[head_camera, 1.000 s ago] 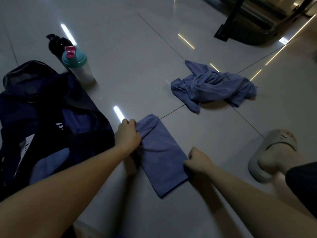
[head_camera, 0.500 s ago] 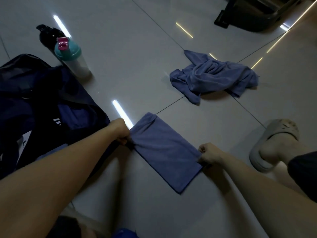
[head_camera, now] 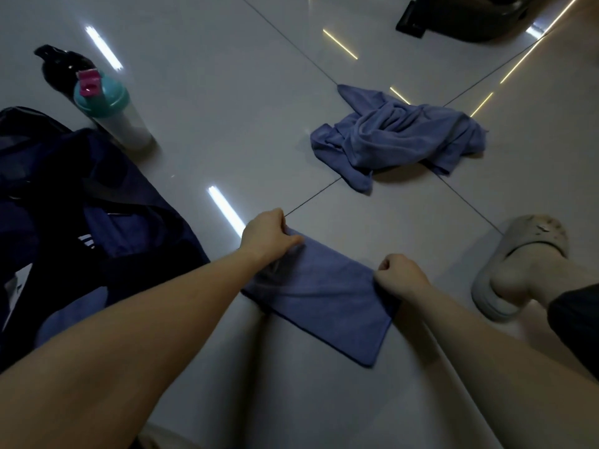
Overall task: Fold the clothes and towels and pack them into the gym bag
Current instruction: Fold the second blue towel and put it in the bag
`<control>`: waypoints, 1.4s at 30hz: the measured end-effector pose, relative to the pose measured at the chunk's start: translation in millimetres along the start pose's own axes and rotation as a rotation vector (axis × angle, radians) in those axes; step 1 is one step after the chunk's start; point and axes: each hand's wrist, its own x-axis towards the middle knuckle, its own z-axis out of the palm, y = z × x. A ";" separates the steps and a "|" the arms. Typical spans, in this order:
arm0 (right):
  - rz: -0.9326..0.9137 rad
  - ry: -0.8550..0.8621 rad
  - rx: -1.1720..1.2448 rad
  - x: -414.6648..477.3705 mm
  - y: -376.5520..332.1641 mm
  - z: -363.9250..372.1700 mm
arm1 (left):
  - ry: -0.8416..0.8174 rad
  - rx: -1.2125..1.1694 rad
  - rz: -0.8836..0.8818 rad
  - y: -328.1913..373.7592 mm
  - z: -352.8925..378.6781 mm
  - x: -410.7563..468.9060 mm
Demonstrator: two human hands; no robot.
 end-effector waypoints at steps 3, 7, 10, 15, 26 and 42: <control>0.000 0.008 0.017 3.6 5.7 2.3 | 0.035 0.115 0.023 4.3 10.8 11.4; 0.002 -0.001 0.011 6.0 11.8 2.1 | 0.050 0.052 -0.090 -2.5 7.9 22.8; -0.006 -0.014 -0.012 8.6 14.3 0.9 | -0.058 -0.318 -0.354 -11.4 -2.4 28.9; -0.016 -0.002 -0.040 12.0 15.0 -0.7 | -0.232 -0.922 -0.783 -9.2 -23.5 34.1; -0.034 -0.057 0.029 12.1 19.2 -6.8 | -0.209 -0.473 -0.438 1.3 -3.5 42.1; 0.030 0.150 0.109 14.0 30.5 -10.3 | 0.001 0.402 0.289 -75.5 20.1 -75.0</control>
